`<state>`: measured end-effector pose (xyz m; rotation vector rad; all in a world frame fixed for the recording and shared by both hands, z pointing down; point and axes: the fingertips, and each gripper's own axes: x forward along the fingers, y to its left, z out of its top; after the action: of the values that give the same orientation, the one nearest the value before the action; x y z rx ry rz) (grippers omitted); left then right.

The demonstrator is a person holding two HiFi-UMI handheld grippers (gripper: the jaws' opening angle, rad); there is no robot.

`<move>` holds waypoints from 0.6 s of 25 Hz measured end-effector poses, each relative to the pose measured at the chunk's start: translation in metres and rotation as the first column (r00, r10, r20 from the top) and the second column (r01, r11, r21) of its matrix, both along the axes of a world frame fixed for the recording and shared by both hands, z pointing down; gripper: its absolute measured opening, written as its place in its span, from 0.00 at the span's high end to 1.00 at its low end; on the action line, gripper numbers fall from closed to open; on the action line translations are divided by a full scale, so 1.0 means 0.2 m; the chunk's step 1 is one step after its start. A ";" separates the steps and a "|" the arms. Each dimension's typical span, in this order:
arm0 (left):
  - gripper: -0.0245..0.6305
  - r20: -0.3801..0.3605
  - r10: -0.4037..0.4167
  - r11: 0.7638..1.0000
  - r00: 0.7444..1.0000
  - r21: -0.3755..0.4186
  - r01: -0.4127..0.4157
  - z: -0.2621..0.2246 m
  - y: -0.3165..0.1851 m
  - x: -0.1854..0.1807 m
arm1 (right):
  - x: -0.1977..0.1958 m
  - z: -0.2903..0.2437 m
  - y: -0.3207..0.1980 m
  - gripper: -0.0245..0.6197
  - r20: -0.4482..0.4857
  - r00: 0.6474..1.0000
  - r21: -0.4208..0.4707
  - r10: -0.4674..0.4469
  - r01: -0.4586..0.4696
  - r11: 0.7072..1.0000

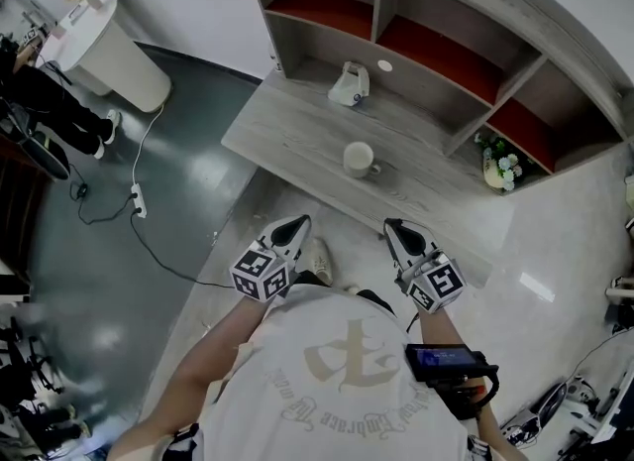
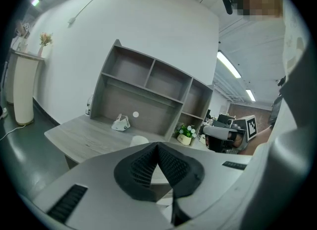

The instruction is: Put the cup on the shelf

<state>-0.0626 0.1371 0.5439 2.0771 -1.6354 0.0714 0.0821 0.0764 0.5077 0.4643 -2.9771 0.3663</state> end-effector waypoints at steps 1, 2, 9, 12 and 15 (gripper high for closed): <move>0.96 -0.001 -0.001 1.000 1.000 0.001 0.001 0.00 -0.03 -0.03 | -0.02 0.00 -0.03 0.96 -0.001 1.000 -0.001 0.002 -0.002 1.000; 0.96 -0.002 0.000 1.000 1.000 0.003 0.000 -0.01 -0.05 -0.06 | -0.05 0.00 -0.05 0.96 0.000 1.000 -0.001 0.004 -0.004 1.000; 0.96 -0.013 0.050 0.999 0.999 0.013 -0.049 -0.04 -0.21 -0.17 | -0.17 -0.04 -0.20 0.96 -0.025 0.998 0.001 0.058 -0.058 0.998; 0.96 -0.017 0.083 0.996 0.996 0.016 -0.083 -0.05 -0.29 -0.21 | -0.22 -0.05 -0.26 0.96 -0.034 0.996 0.006 0.079 -0.079 0.997; 0.96 -0.024 0.115 0.993 0.993 0.018 -0.115 -0.04 -0.35 -0.25 | -0.25 -0.06 -0.31 0.96 -0.040 0.994 0.009 0.105 -0.104 0.994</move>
<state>-0.1124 0.0668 0.5349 2.1749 -1.5053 0.0709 0.0317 0.0147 0.4964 0.6227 -2.9232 0.3519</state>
